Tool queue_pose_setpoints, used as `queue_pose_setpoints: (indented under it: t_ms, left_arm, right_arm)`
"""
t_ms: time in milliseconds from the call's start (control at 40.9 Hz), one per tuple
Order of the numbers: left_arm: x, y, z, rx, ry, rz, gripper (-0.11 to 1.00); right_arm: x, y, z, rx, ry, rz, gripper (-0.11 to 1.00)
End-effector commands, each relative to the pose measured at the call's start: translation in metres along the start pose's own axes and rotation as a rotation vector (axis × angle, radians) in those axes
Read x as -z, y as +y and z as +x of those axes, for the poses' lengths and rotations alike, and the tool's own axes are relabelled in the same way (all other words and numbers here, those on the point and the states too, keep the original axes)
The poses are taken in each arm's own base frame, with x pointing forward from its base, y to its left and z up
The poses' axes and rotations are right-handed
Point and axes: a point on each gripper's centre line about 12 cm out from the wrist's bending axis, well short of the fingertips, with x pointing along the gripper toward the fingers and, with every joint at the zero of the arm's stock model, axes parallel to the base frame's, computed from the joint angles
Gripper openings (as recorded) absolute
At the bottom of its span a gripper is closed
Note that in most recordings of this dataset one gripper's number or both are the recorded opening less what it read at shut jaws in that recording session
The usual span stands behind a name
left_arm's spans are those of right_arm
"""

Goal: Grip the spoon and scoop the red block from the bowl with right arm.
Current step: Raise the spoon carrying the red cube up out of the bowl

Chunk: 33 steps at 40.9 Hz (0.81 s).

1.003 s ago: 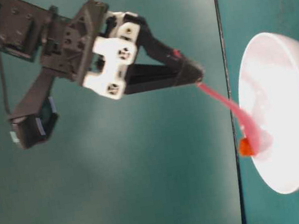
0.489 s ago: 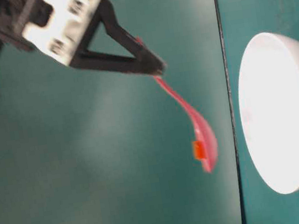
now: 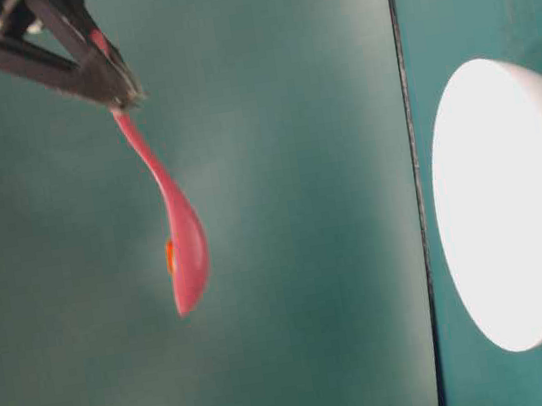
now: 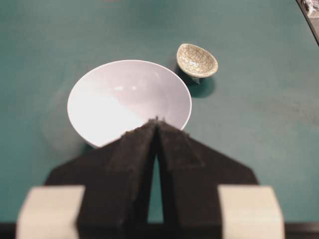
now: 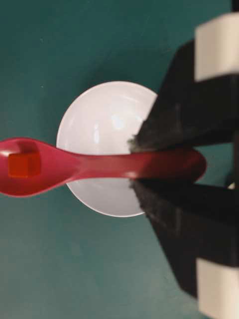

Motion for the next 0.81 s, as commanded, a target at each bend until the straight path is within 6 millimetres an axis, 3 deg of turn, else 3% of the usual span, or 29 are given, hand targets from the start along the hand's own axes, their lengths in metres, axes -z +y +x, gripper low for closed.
queue_pose_setpoints:
  t_ms: [0,783]
  left_arm:
    - [-0.0124,-0.0001,-0.0006,0.000,-0.034,0.000,0.00]
    - [-0.0192,-0.0003,-0.0025,0.000,-0.052,0.003,0.00]
  right_arm:
    - [-0.0072,0.0013,-0.0147,-0.015,-0.045,0.001,0.25]
    - [-0.0027,0.0021,-0.0198,-0.020,-0.042,-0.004,0.25]
